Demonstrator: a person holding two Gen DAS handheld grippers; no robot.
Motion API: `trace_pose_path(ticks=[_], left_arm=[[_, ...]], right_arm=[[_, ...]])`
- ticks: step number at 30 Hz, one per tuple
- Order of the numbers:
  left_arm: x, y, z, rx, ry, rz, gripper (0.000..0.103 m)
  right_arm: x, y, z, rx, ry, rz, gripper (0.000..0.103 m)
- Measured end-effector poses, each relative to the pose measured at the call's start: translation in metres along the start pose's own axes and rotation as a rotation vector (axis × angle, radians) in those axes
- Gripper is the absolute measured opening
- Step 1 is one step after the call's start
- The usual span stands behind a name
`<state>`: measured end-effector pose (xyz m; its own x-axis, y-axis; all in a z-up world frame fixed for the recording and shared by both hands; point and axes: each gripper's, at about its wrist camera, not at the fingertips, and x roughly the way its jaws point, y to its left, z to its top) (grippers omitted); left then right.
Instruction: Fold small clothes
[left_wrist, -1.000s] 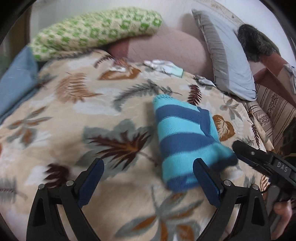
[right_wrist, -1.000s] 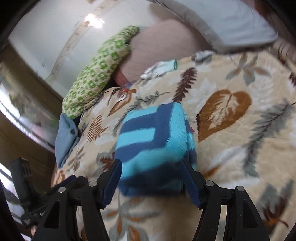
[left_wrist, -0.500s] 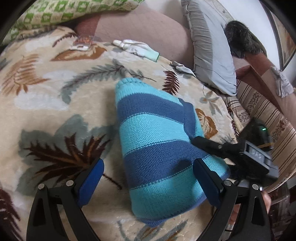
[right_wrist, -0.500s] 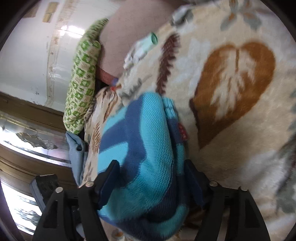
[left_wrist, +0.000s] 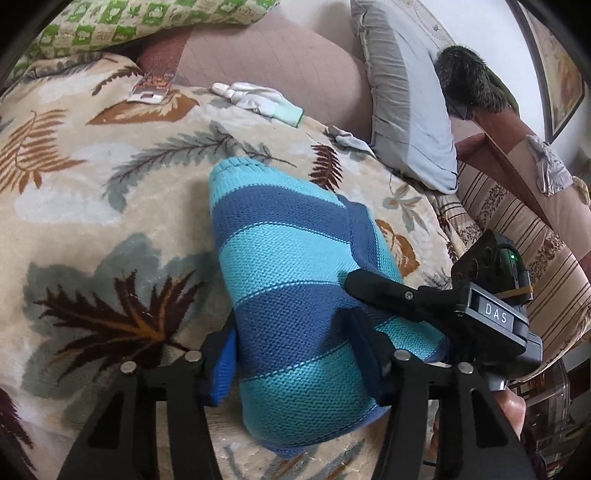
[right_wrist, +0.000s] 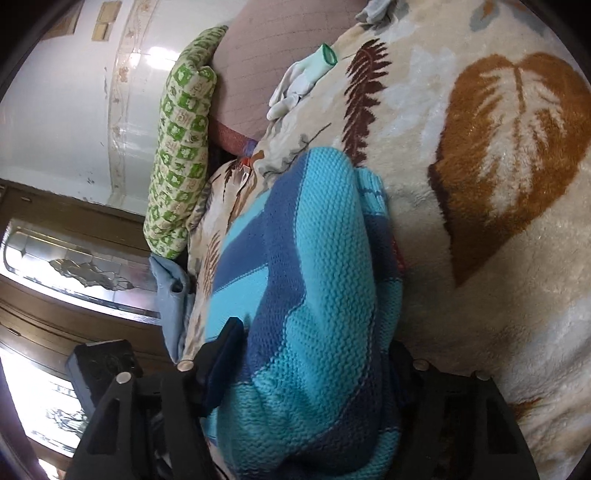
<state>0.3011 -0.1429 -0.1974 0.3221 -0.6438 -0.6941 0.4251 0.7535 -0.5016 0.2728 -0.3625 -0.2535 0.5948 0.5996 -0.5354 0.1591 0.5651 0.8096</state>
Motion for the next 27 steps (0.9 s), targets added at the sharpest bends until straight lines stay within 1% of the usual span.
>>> trace_pose_path(ticks=[3, 6, 9, 11, 14, 16, 17, 18, 20, 22, 23, 24, 27], left_arm=[[-0.010, -0.001, 0.002, 0.017, -0.022, 0.007, 0.054], [-0.031, -0.002, 0.007, 0.038, -0.074, 0.029, 0.054], [-0.058, 0.006, 0.012, 0.035, -0.129, 0.045, 0.054], [-0.070, 0.012, 0.011, 0.030, -0.150, 0.055, 0.054], [-0.073, 0.028, 0.007, 0.011, -0.145, 0.109, 0.054], [-0.063, 0.039, 0.003, -0.012, -0.110, 0.161, 0.054], [-0.056, 0.045, 0.001, -0.029, -0.085, 0.190, 0.054], [-0.049, 0.050, -0.002, -0.045, -0.067, 0.214, 0.057], [-0.045, 0.056, -0.005, -0.058, -0.089, 0.222, 0.062], [-0.046, 0.056, -0.005, -0.055, -0.092, 0.233, 0.065], [-0.046, 0.057, -0.005, -0.051, -0.094, 0.242, 0.069], [-0.046, 0.057, -0.006, -0.049, -0.096, 0.251, 0.070], [-0.048, 0.055, -0.003, -0.047, -0.102, 0.255, 0.070]], right_arm=[[-0.003, 0.010, -0.001, -0.015, -0.010, 0.009, 0.067], [-0.003, 0.031, -0.004, -0.067, -0.022, 0.031, 0.067], [0.003, 0.052, -0.009, -0.107, -0.032, 0.085, 0.067], [0.007, 0.062, -0.012, -0.127, -0.043, 0.126, 0.067], [0.022, 0.072, -0.019, -0.148, -0.028, 0.150, 0.067], [0.036, 0.070, -0.025, -0.132, -0.004, 0.141, 0.067], [0.048, 0.063, -0.027, -0.109, 0.022, 0.131, 0.067], [0.056, 0.059, -0.030, -0.095, 0.034, 0.120, 0.067], [0.070, 0.048, -0.035, -0.071, 0.037, 0.100, 0.067], [0.070, 0.053, -0.035, -0.084, 0.035, 0.087, 0.067], [0.069, 0.055, -0.035, -0.078, 0.041, 0.075, 0.067], [0.069, 0.054, -0.034, -0.068, 0.047, 0.076, 0.067], [0.066, 0.044, -0.030, -0.016, 0.063, 0.101, 0.068]])
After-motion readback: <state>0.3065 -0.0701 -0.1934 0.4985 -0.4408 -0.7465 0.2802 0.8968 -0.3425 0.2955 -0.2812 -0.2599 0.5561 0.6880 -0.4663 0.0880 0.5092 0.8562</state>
